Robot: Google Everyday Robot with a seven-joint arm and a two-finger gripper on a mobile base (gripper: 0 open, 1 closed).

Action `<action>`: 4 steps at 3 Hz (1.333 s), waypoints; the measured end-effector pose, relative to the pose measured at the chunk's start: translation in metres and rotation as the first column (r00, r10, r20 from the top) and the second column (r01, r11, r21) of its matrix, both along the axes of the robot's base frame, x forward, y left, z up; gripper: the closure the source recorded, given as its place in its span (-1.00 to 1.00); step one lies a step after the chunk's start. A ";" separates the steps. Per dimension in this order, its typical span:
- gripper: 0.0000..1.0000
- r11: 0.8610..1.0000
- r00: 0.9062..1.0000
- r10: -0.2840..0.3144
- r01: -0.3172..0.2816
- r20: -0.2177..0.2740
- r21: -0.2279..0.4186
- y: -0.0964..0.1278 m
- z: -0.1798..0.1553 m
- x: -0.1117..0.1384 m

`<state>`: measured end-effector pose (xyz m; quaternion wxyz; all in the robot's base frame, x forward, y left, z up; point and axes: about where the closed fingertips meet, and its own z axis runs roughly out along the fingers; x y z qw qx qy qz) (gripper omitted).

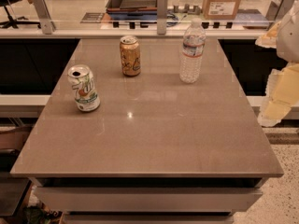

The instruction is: Knock 7up can over

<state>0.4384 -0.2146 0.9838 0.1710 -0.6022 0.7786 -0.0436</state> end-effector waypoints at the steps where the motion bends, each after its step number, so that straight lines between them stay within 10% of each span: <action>1: -1.00 1.000 1.000 0.000 0.000 0.000 0.000 0.000 0.000 0.000; 3: -1.00 0.977 0.983 0.014 -0.053 0.182 0.206 0.028 0.010 0.006; 4: -1.00 0.928 0.952 0.033 -0.142 0.303 0.344 0.057 0.014 0.028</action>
Offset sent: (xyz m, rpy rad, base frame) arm 0.0170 0.0312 0.0418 0.2793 -0.3177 0.0301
